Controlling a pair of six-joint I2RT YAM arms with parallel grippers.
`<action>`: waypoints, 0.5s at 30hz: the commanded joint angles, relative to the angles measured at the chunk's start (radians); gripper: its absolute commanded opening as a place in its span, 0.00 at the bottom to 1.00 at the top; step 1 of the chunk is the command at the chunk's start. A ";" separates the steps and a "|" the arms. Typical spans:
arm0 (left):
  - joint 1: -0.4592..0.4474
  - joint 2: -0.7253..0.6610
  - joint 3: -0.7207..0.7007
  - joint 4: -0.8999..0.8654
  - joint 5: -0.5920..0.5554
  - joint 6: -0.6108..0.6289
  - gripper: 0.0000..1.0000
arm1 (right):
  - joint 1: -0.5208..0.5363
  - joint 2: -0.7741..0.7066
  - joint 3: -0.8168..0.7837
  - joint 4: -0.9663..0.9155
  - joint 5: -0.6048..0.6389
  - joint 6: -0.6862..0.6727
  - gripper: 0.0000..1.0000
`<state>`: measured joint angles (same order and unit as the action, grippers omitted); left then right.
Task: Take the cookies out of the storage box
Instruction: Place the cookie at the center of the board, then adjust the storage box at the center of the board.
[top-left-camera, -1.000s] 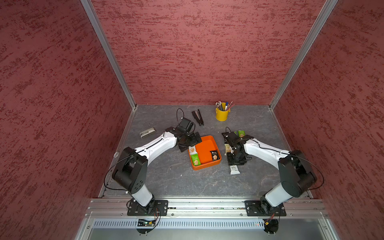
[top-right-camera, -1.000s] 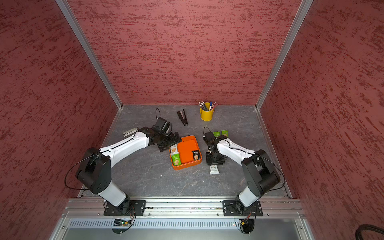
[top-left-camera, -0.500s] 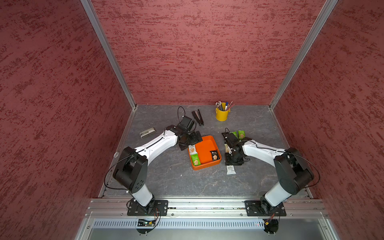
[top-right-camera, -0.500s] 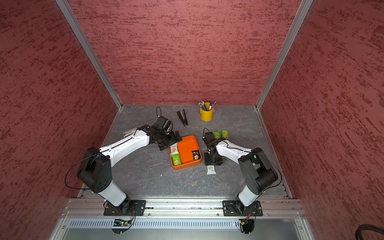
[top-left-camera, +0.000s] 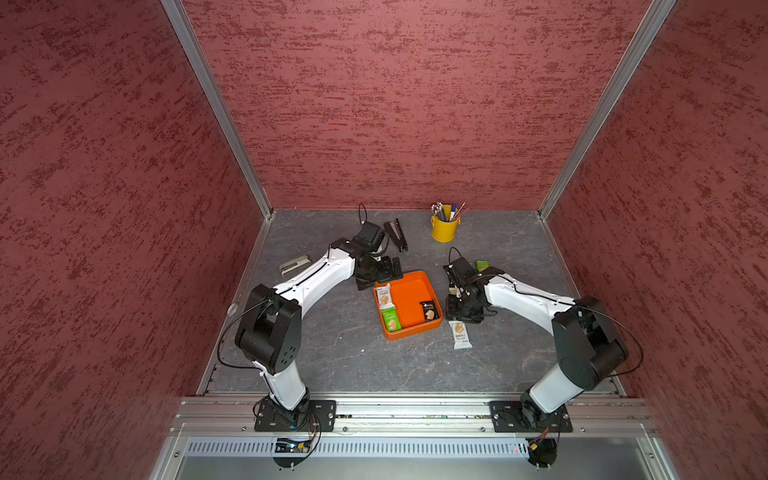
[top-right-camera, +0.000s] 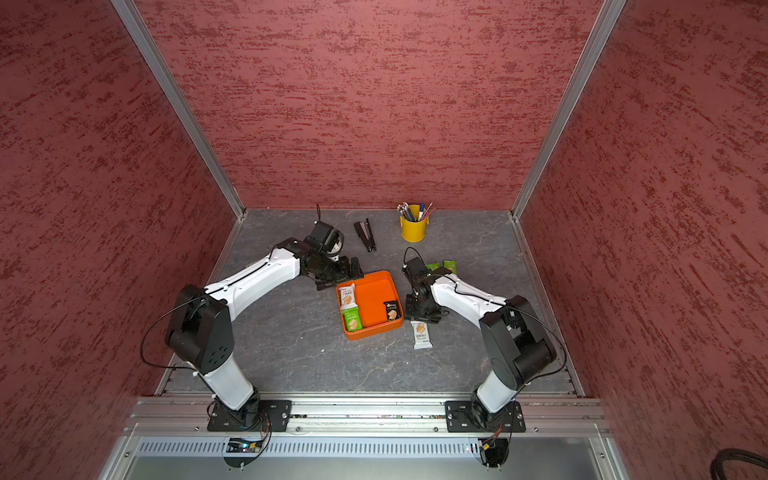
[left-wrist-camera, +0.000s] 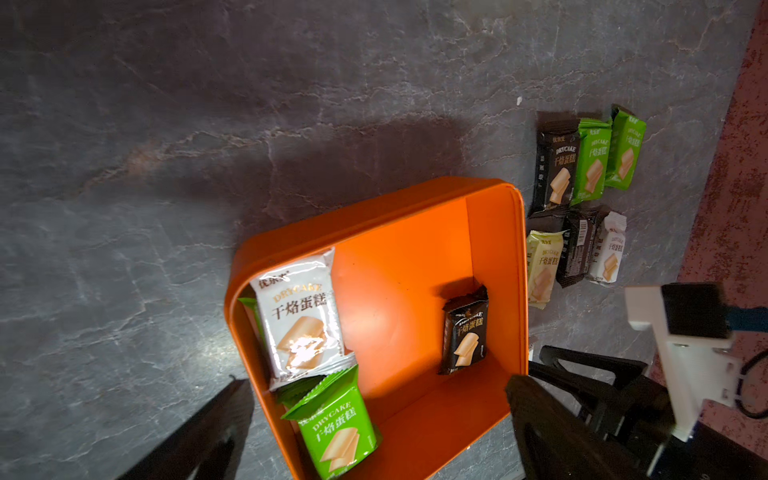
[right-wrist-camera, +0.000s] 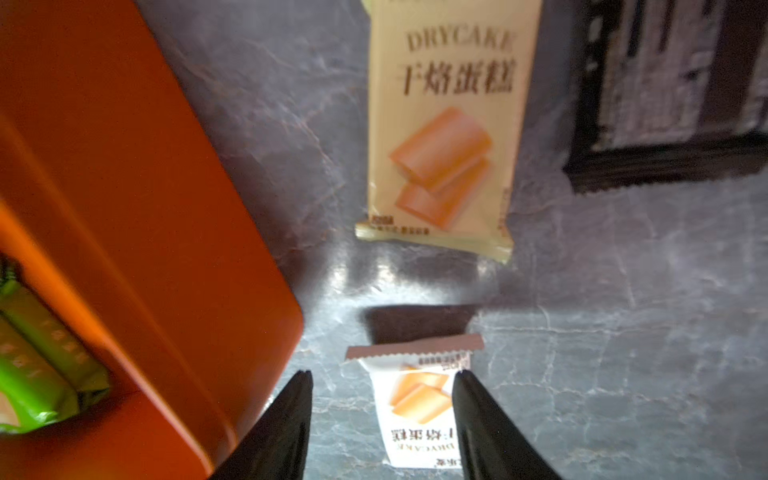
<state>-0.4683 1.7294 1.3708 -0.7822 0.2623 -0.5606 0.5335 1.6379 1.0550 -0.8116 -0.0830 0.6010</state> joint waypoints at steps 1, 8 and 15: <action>0.035 -0.043 -0.021 -0.016 0.062 0.064 1.00 | 0.012 0.033 0.052 -0.029 0.048 0.043 0.58; 0.114 -0.093 -0.117 0.033 0.115 0.048 1.00 | 0.070 0.074 0.107 -0.039 0.026 0.083 0.58; 0.123 -0.114 -0.148 0.052 0.139 0.036 1.00 | 0.129 0.058 0.118 -0.037 -0.008 0.147 0.58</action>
<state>-0.3443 1.6489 1.2327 -0.7586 0.3710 -0.5240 0.6445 1.7058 1.1416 -0.8394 -0.0784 0.7052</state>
